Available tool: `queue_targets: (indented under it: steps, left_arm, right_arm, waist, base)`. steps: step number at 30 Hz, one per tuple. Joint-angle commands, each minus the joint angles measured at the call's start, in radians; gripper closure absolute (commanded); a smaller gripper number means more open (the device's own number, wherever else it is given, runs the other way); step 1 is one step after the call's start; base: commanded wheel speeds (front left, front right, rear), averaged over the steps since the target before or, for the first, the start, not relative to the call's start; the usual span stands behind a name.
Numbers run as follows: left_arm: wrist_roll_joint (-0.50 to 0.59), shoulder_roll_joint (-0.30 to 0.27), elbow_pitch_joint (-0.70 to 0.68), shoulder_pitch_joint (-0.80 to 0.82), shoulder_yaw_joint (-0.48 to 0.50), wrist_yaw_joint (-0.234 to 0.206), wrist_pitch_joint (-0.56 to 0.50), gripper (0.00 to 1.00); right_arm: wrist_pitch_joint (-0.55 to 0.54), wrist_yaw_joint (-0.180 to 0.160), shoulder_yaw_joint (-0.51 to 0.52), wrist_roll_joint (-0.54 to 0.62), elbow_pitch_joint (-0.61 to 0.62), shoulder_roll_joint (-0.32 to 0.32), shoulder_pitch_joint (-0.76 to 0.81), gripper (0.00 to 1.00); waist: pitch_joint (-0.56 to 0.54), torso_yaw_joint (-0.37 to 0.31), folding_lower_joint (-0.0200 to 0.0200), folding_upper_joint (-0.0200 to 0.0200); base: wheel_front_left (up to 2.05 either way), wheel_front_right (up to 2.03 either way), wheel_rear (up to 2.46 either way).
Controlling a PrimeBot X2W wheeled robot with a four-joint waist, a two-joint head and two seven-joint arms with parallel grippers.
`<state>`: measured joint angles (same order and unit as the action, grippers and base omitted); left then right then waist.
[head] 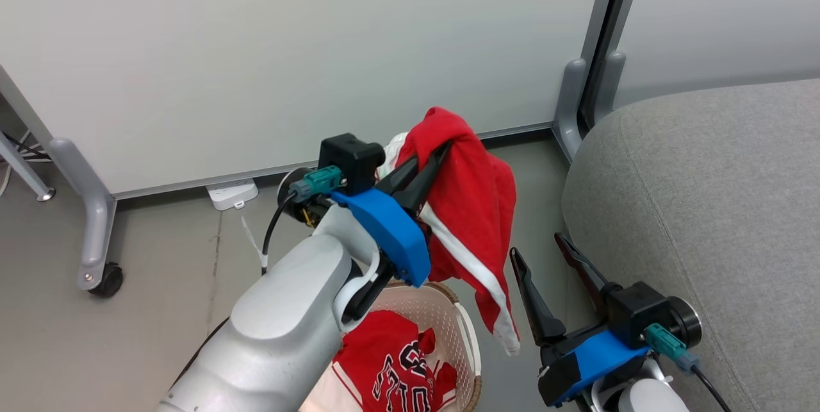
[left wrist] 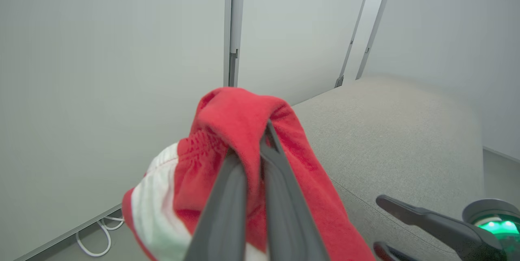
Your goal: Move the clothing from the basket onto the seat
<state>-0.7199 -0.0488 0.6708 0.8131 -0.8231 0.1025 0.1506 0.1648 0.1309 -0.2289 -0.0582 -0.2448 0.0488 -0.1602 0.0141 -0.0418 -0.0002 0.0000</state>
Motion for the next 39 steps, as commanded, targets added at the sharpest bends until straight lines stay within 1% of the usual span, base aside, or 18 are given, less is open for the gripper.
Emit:
queue_targets:
  steps: [1,5,9,16,23,30,39]
  left_arm:
    - [-0.007,-0.003,-0.008,0.020,-0.009,-0.007,-0.002,1.00]
    - [-0.043,-0.003,-0.034,0.058,-0.049,-0.031,-0.005,1.00]
    - [-0.068,-0.003,-0.029,0.079,-0.077,-0.048,0.004,1.00]
    - [-0.101,-0.003,-0.001,0.095,-0.114,-0.061,0.022,1.00]
    - [-0.131,-0.003,0.022,0.098,-0.146,-0.067,0.039,1.00]
    - [-0.161,-0.003,0.024,0.113,-0.179,-0.069,0.048,1.00]
    - [-0.204,-0.003,0.009,0.119,-0.234,-0.074,0.062,1.00]
  right_arm:
    - [-0.003,0.000,-0.001,0.009,0.006,0.003,0.010,0.00]
    - [-0.010,0.000,0.000,0.010,0.018,0.003,0.022,0.00]
    - [-0.013,0.000,-0.005,0.005,0.029,0.003,0.024,0.00]
    - [-0.020,0.000,-0.028,-0.011,0.044,0.003,0.011,0.00]
    - [-0.045,0.000,-0.061,-0.039,0.061,0.003,-0.048,0.00]
    - [-0.128,0.000,-0.094,-0.051,-0.009,0.003,-0.164,0.00]
    - [-0.210,0.000,-0.106,-0.047,-0.151,0.002,-0.297,0.00]
  waist:
    - [0.000,0.001,0.0002,0.0000]
    - [-0.002,0.003,0.0002,0.0000]
    - [-0.001,0.002,0.0002,0.0000]
    - [0.010,0.003,0.0002,0.0000]
    - [0.020,0.006,0.0002,0.0000]
    - [0.030,0.015,0.0002,0.0000]
    - [0.036,0.038,0.0002,0.0000]
  base:
    - [0.00,0.00,0.00]
    - [0.00,0.00,0.00]
    - [0.00,0.00,0.00]
    - [0.00,0.00,0.00]
    - [0.00,0.00,0.00]
    - [0.00,0.00,0.00]
    - [0.00,0.00,0.00]
